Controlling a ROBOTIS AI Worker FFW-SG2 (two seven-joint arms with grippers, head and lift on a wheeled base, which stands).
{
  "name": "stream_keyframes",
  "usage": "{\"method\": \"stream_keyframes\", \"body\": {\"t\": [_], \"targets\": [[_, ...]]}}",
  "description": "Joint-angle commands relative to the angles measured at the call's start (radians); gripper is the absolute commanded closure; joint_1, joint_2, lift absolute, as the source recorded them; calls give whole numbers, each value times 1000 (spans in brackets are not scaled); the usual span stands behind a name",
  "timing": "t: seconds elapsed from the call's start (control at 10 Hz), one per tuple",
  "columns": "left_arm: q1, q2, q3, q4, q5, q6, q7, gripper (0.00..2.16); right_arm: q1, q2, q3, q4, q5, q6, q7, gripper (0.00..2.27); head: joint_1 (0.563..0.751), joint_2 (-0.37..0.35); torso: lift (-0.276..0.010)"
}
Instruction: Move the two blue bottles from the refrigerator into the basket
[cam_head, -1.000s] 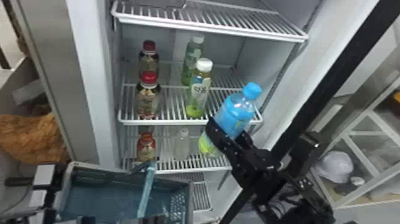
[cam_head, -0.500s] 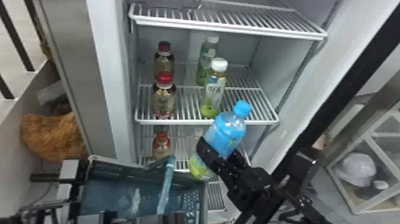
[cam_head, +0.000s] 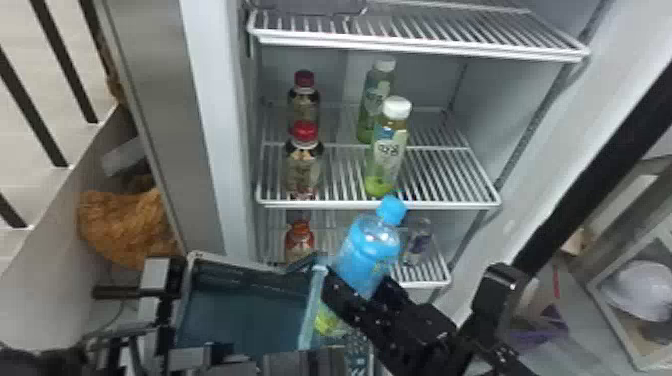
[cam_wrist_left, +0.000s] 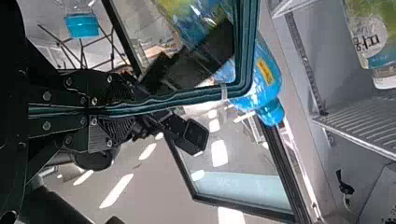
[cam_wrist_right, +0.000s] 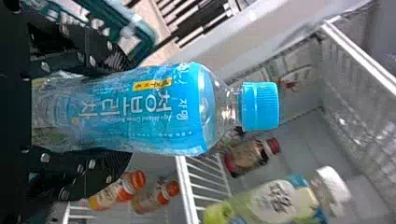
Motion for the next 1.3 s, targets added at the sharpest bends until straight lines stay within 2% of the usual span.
{"method": "stream_keyframes", "body": {"t": [0.0,0.2,0.4,0.6,0.9,1.2], "targets": [[-1,-2,-3,-8,17,-9,0,1199,-11,0,6,19,-1,0,6,389,695,-122,0],[9,-2,3,-15,19,-12,0,1199,2,9,-12,19,1,-45,6,280,695,-119,0],[14,-2,14,-22,17,-12,-2,1199,36,30,-58,5,18,-123,6,279,695,-135,0],[33,-5,31,-27,16,-12,0,1199,100,47,-115,2,28,-251,6,280,695,-186,0],[48,-8,46,-32,9,-12,0,1199,203,84,-183,-37,35,-344,6,280,695,-266,0],[51,-9,51,-32,8,-9,0,1199,298,90,-223,-47,38,-511,6,280,695,-331,0]]}}
